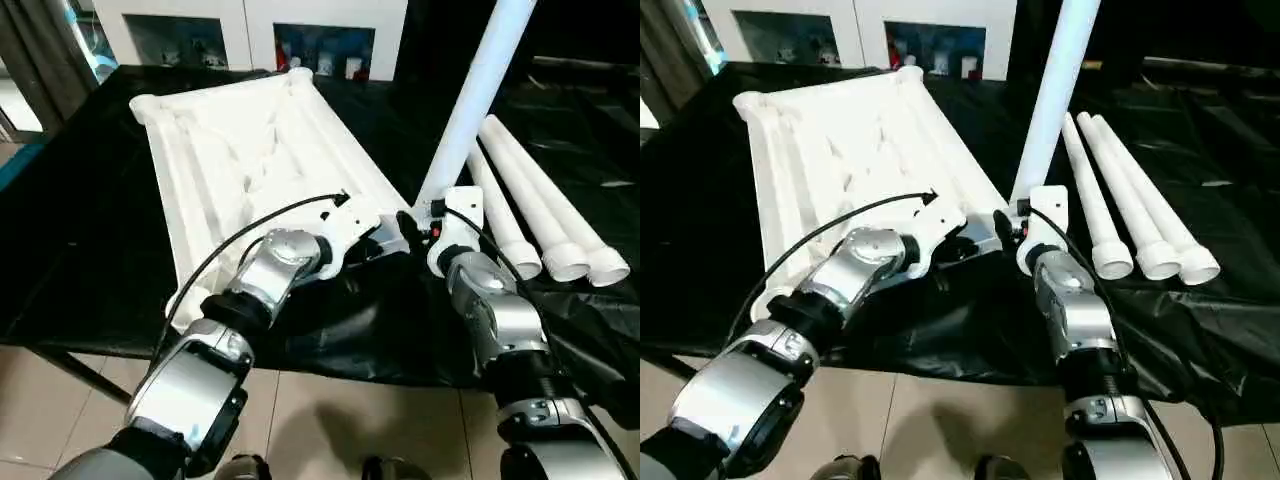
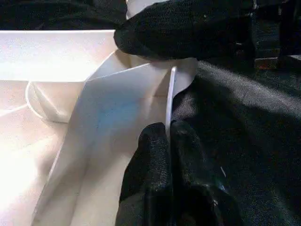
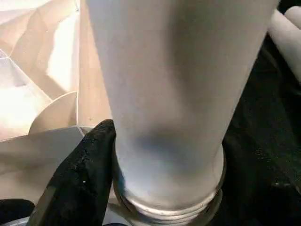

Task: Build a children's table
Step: Rotate leg to tighten, then rotate table base

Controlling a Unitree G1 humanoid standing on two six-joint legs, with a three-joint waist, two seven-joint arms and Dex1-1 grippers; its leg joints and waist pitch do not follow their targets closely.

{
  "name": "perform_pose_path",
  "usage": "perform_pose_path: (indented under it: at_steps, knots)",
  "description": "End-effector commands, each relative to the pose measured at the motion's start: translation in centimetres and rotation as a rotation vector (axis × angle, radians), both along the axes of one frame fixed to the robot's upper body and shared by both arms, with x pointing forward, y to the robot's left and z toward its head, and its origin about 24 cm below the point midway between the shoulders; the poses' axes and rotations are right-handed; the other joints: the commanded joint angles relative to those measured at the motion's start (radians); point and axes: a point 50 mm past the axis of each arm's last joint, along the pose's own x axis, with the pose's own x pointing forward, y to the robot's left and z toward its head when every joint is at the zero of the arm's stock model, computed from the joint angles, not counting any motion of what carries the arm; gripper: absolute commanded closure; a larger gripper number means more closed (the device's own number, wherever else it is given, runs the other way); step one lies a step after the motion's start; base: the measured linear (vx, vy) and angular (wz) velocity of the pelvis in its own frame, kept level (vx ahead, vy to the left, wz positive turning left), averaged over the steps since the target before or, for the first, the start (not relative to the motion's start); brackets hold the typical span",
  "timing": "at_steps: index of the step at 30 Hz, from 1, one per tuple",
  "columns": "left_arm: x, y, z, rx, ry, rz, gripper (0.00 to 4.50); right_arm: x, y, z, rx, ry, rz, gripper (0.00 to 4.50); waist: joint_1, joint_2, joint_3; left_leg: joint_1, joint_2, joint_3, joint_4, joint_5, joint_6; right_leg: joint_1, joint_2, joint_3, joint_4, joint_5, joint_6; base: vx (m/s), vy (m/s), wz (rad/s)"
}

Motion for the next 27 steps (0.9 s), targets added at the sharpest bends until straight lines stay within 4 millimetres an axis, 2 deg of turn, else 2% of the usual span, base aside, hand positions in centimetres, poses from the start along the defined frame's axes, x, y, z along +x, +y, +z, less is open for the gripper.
perform_pose_path:
  at_steps: [1,3,4,5,6,7,9,10,12,13,15,16,17,18,19,20,21,22,24,26,27]
  knots:
    - [0.5,0.5,0.2,-0.032,-0.025,0.082,4.50,-1.4,2.7,-2.7,0.026,0.109,0.129,1.21,0.000,-0.008,-0.073,0.016,0.028,-0.014,-0.061,-0.153,0.087,0.054,-0.056,0.037,-0.067,-0.108,-0.241,0.000,0.000,0.00]
    - [0.3,0.3,0.3,-0.038,-0.035,0.051,4.50,-1.2,2.6,-2.4,0.035,0.091,0.120,0.98,0.000,-0.008,-0.072,0.015,0.028,-0.014,-0.062,-0.162,0.092,0.054,-0.058,0.037,-0.069,-0.121,-0.241,0.000,0.000,0.00]
    - [0.3,0.3,0.3,-0.038,-0.036,0.050,4.50,-1.2,2.6,-2.4,0.035,0.090,0.120,0.98,-0.003,-0.009,-0.072,0.010,0.027,-0.016,-0.063,-0.161,0.091,0.058,-0.059,0.035,-0.068,-0.129,-0.238,0.000,0.000,0.00]
    - [0.3,0.2,0.3,-0.043,-0.036,0.048,4.50,-0.9,1.7,-1.6,-0.026,0.028,0.075,0.98,-0.004,-0.012,-0.073,0.006,0.027,-0.019,-0.064,-0.150,0.089,0.061,-0.060,0.033,-0.066,-0.131,-0.230,0.000,0.000,0.00]
    - [0.3,0.2,0.3,-0.043,-0.036,0.048,4.50,-0.9,1.7,-1.6,-0.026,0.028,0.075,0.98,-0.005,-0.010,-0.073,0.011,0.028,-0.017,-0.063,-0.154,0.088,0.055,-0.058,0.033,-0.068,-0.134,-0.231,0.000,0.000,0.00]
    - [0.6,0.4,0.3,-0.050,-0.035,0.085,4.50,-0.8,0.7,-0.8,-0.052,-0.022,0.039,0.98,-0.005,-0.012,-0.073,0.015,0.028,-0.015,-0.062,-0.154,0.090,0.053,-0.057,0.035,-0.068,-0.127,-0.237,0.000,0.000,0.00]
    - [1.1,0.7,0.6,-0.069,-0.032,0.156,4.50,-1.1,-0.3,0.1,-0.035,-0.064,0.002,0.98,-0.003,-0.013,-0.073,0.014,0.026,-0.013,-0.060,-0.150,0.093,0.053,-0.056,0.037,-0.068,-0.119,-0.234,0.000,0.000,0.00]
    - [1.4,0.9,0.9,-0.079,-0.040,0.201,4.50,-1.3,-0.9,0.5,-0.035,-0.084,-0.015,0.98,-0.001,-0.013,-0.075,0.014,0.027,-0.013,-0.059,-0.136,0.101,0.054,-0.055,0.037,-0.065,-0.088,-0.233,0.000,0.000,0.00]
    - [1.7,0.9,1.2,-0.089,-0.060,0.226,4.50,-1.6,-1.3,0.7,-0.035,-0.094,-0.027,0.98,-0.005,-0.017,-0.077,0.003,0.024,-0.017,-0.059,-0.111,0.112,0.063,-0.055,0.034,-0.058,-0.051,-0.229,0.000,0.000,0.00]
    - [1.9,0.7,1.5,-0.105,-0.071,0.234,4.50,-1.8,-1.4,0.7,-0.028,-0.093,-0.029,0.98,-0.004,-0.012,-0.080,0.006,0.021,-0.016,-0.056,-0.100,0.120,0.062,-0.055,0.034,-0.057,-0.029,-0.229,0.000,0.000,0.00]
    - [2.1,0.5,2.0,-0.136,-0.089,0.251,4.50,-2.1,-1.5,0.6,-0.028,-0.091,-0.027,0.98,-0.007,-0.015,-0.081,0.005,0.019,-0.014,-0.052,-0.086,0.141,0.062,-0.053,0.035,-0.057,0.010,-0.243,0.000,0.000,0.00]
    - [2.2,0.3,2.5,-0.160,-0.107,0.265,4.50,-2.2,-1.3,0.5,-0.028,-0.089,-0.024,0.98,-0.008,-0.011,-0.083,0.005,0.017,-0.013,-0.049,-0.071,0.154,0.062,-0.052,0.034,-0.054,0.043,-0.255,0.000,0.000,0.00]
    - [2.4,0.1,3.0,-0.190,-0.126,0.278,4.50,-2.3,-1.2,0.3,-0.030,-0.087,-0.023,0.98,-0.007,-0.012,-0.087,0.003,0.018,-0.014,-0.046,-0.047,0.166,0.064,-0.052,0.035,-0.047,0.093,-0.265,0.000,0.000,0.00]
    - [2.5,-0.1,3.6,-0.223,-0.140,0.283,4.22,-2.4,-1.1,0.2,-0.033,-0.085,-0.025,0.94,-0.005,-0.004,-0.089,0.003,0.018,-0.015,-0.044,-0.031,0.173,0.064,-0.052,0.034,-0.043,0.121,-0.272,0.000,0.000,0.00]
    - [2.7,-0.3,4.4,-0.271,-0.161,0.280,3.94,-2.5,-0.9,0.0,-0.033,-0.079,-0.027,0.91,-0.005,-0.005,-0.095,0.001,0.017,-0.014,-0.039,-0.004,0.188,0.064,-0.051,0.034,-0.037,0.181,-0.286,0.000,0.000,0.00]
    - [2.7,-0.4,4.8,-0.294,-0.165,0.284,3.94,-2.5,-0.8,0.0,-0.033,-0.078,-0.027,0.91,-0.003,-0.006,-0.100,0.000,0.018,-0.014,-0.034,0.031,0.210,0.064,-0.049,0.033,-0.027,0.254,-0.303,0.000,0.000,0.00]
    - [2.8,-0.4,5.1,-0.310,-0.168,0.288,3.91,-2.5,-0.7,-0.1,-0.032,-0.077,-0.027,0.91,-0.002,-0.007,-0.101,-0.002,0.016,-0.014,-0.031,0.047,0.222,0.063,-0.048,0.033,-0.023,0.290,-0.312,0.000,0.000,0.00]
    - [3.0,-0.4,5.7,-0.338,-0.189,0.293,3.81,-2.7,-0.6,0.0,-0.029,-0.075,-0.024,0.91,0.002,-0.004,-0.098,0.000,0.020,-0.012,-0.030,0.057,0.241,0.057,-0.047,0.030,-0.022,0.312,-0.326,0.000,0.000,0.00]
    - [3.1,-0.3,6.5,-0.348,-0.238,0.296,3.53,-2.8,-0.4,0.0,-0.026,-0.071,-0.019,0.91,0.006,-0.003,-0.093,0.002,0.027,-0.013,-0.033,0.022,0.245,0.055,-0.052,0.028,-0.026,0.242,-0.326,0.000,0.000,0.00]
    - [3.5,0.6,7.5,-0.361,-0.307,0.334,3.48,-2.9,-0.1,0.0,-0.032,-0.068,-0.003,0.91,0.006,-0.005,-0.083,0.007,0.031,-0.012,-0.040,-0.054,0.215,0.053,-0.053,0.028,-0.041,0.101,-0.310,0.000,0.000,0.00]
    - [3.7,1.2,8.0,-0.361,-0.331,0.347,3.48,-2.9,-0.1,0.0,-0.032,-0.066,0.002,0.91,0.006,-0.004,-0.082,0.007,0.032,-0.013,-0.042,-0.068,0.203,0.053,-0.055,0.029,-0.042,0.073,-0.305,0.000,0.000,0.00]
